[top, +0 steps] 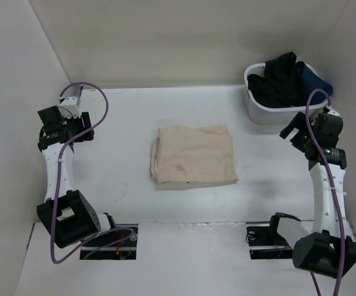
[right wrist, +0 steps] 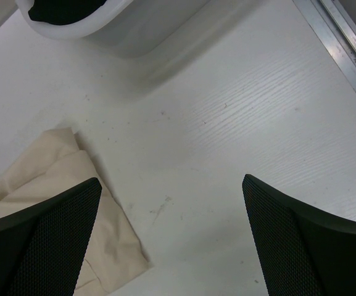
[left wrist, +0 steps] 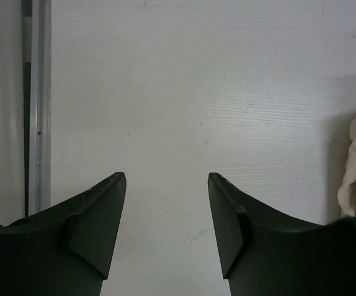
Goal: Fold and stack the trousers
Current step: Fold the trousers
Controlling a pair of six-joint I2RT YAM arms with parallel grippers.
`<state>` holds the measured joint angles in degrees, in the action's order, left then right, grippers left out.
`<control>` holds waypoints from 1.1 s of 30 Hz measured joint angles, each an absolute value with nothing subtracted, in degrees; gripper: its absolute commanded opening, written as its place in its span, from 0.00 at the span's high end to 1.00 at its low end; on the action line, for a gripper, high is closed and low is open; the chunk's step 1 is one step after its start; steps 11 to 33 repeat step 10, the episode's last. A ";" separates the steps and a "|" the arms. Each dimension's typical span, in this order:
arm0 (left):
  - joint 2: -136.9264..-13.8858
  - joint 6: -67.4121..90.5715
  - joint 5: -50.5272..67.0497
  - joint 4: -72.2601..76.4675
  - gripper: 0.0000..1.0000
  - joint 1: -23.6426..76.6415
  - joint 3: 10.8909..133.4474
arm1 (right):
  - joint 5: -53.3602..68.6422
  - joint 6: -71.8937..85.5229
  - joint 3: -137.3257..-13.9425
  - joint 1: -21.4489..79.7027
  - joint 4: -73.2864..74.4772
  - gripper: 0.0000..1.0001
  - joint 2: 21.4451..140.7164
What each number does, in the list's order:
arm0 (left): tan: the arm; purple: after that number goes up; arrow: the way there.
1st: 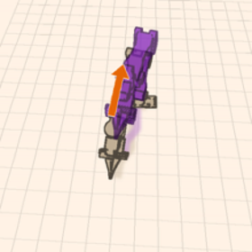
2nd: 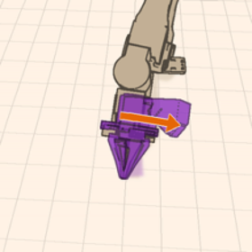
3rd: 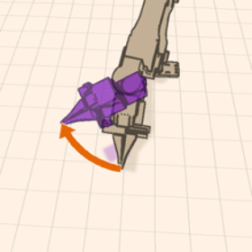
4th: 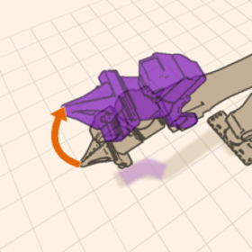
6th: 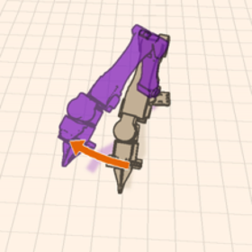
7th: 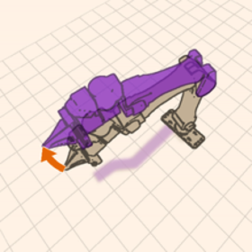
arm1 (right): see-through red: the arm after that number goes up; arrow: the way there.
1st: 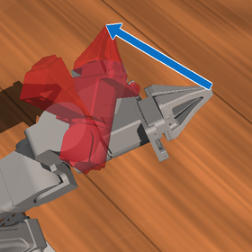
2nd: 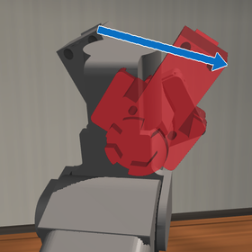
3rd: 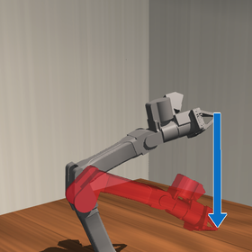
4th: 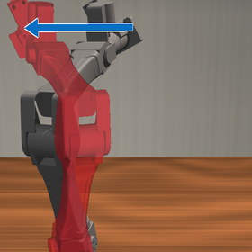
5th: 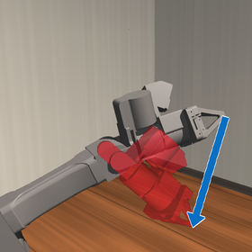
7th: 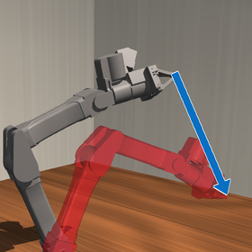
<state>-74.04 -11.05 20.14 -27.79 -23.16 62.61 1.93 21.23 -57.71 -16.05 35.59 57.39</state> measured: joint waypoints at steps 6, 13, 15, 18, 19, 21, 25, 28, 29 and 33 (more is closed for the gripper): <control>-74.02 -11.05 20.14 -27.79 0.46 -22.70 62.61 | 1.96 21.08 -57.71 -16.10 35.62 0.00 57.39; -74.02 -11.05 20.14 -27.79 0.46 -22.37 62.61 | 2.00 20.73 -57.71 -16.10 35.62 0.00 57.41; -74.02 -11.05 20.14 -27.79 0.46 -22.37 62.61 | 2.00 20.73 -57.71 -16.10 35.62 0.00 57.41; -74.02 -11.05 20.14 -27.79 0.46 -22.37 62.61 | 2.00 20.73 -57.71 -16.10 35.62 0.00 57.41; -74.02 -11.05 20.14 -27.79 0.46 -22.37 62.61 | 2.00 20.73 -57.71 -16.10 35.62 0.00 57.41; -74.02 -11.05 20.14 -27.79 0.46 -22.37 62.61 | 2.00 20.73 -57.71 -16.10 35.62 0.00 57.41; -74.02 -11.05 20.14 -27.79 0.46 -22.37 62.61 | 2.00 20.73 -57.71 -16.10 35.62 0.00 57.41; -74.02 -11.05 20.14 -27.79 0.46 -22.37 62.61 | 2.00 20.73 -57.71 -16.10 35.62 0.00 57.41; -74.02 -11.05 20.14 -27.79 0.46 -22.37 62.61 | 2.00 20.73 -57.71 -16.10 35.62 0.00 57.41; -74.02 -11.05 20.14 -27.79 0.46 -22.37 62.61 | 2.00 20.73 -57.71 -16.10 35.62 0.00 57.41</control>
